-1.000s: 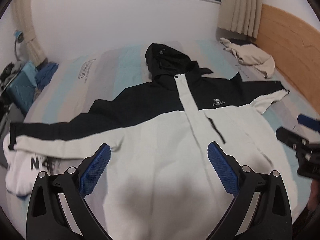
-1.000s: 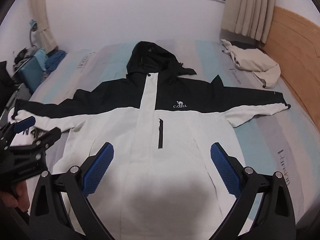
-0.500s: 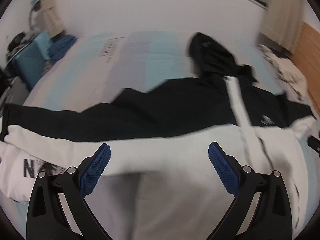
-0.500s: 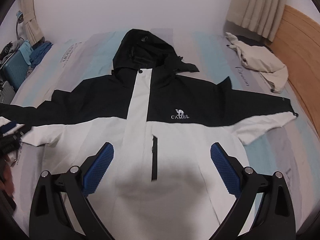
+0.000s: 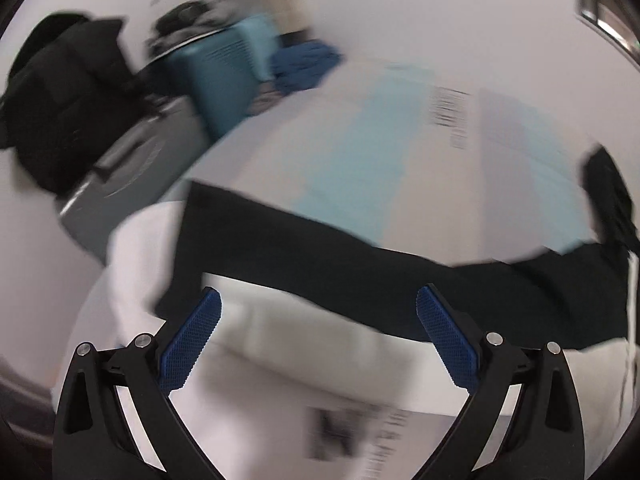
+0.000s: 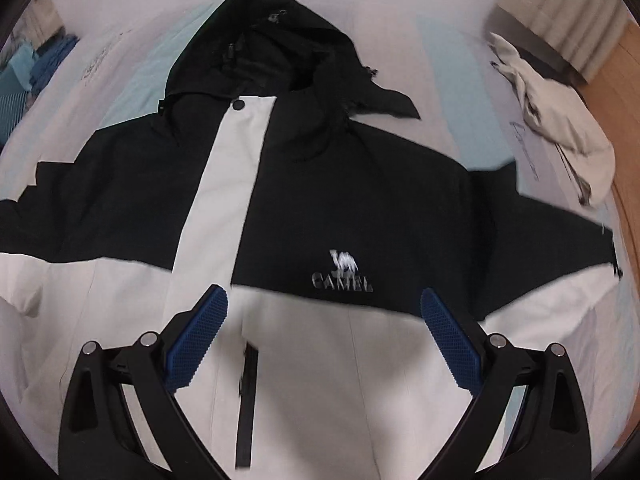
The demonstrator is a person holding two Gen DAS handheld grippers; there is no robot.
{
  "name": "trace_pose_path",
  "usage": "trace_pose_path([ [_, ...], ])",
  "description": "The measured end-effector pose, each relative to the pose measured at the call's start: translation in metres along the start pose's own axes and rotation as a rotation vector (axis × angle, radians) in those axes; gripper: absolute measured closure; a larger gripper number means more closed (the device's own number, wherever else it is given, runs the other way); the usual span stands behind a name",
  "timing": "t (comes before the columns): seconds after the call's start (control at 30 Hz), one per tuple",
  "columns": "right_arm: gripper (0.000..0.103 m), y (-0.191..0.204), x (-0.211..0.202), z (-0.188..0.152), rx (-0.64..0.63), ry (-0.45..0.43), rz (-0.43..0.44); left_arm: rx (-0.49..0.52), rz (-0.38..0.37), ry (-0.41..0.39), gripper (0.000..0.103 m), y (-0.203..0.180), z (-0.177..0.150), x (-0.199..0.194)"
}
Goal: Fold large clothes
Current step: 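Move the left tool to the jacket sleeve and grasp its cuff, then lift the sleeve with the left tool and fold it across the jacket body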
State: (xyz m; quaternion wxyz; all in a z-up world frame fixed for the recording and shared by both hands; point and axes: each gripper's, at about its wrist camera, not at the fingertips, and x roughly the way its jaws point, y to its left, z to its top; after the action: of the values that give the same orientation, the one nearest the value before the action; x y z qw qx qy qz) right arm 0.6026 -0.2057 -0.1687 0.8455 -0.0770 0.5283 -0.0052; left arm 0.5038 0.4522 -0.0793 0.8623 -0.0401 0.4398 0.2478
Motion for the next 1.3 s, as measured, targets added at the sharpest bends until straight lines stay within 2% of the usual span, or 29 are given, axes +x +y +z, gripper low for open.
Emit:
trace_pose_path([
  [0.17,0.009,0.008,0.022,0.015,-0.002,0.009,-0.018,0.029,0.037,0.060,0.007,0.055,0.012,0.025],
  [0.3,0.009,0.011,0.036,0.020,0.019,0.038,-0.014,0.049,0.017,0.125,0.008,0.069,0.009,0.045],
  [0.4,0.009,0.010,0.038,0.020,0.051,0.049,0.005,0.034,0.003,0.168,0.013,0.072,0.006,0.057],
  [0.43,0.009,0.010,0.037,0.020,0.058,0.052,0.016,0.024,0.023,0.171,0.016,0.074,0.006,0.061],
  [0.5,0.009,0.011,0.036,0.020,0.054,0.051,0.020,-0.010,0.013,0.168,0.026,0.079,0.007,0.066],
  [0.53,0.009,0.012,0.036,0.019,0.047,0.050,0.021,-0.029,0.006,0.171,0.042,0.082,0.007,0.068],
  [0.63,0.009,0.012,0.035,0.018,0.030,0.048,0.018,-0.045,0.008,0.170,0.066,0.084,0.008,0.068],
  [0.67,0.009,0.011,0.036,0.017,0.029,0.049,0.018,-0.039,0.008,0.167,0.070,0.083,0.008,0.066],
  [0.7,0.009,0.010,0.036,0.017,0.030,0.050,0.018,-0.031,0.016,0.166,0.080,0.082,0.009,0.065],
  [0.87,0.009,0.007,0.037,0.016,0.036,0.056,0.015,-0.016,0.026,0.171,0.085,0.085,0.008,0.062],
  [0.97,0.009,0.006,0.036,0.015,0.042,0.056,0.015,-0.013,0.032,0.169,0.093,0.084,0.008,0.060],
  [1.0,0.009,0.006,0.036,0.014,0.043,0.057,0.016,-0.008,0.038,0.164,0.099,0.083,0.009,0.059],
  [1.1,0.009,0.009,0.035,0.012,0.023,0.055,0.013,-0.021,0.016,0.149,0.100,0.081,0.012,0.049],
  [1.3,0.009,0.011,0.035,0.013,0.016,0.055,0.009,0.028,-0.005,0.112,0.101,0.060,0.018,0.026],
])
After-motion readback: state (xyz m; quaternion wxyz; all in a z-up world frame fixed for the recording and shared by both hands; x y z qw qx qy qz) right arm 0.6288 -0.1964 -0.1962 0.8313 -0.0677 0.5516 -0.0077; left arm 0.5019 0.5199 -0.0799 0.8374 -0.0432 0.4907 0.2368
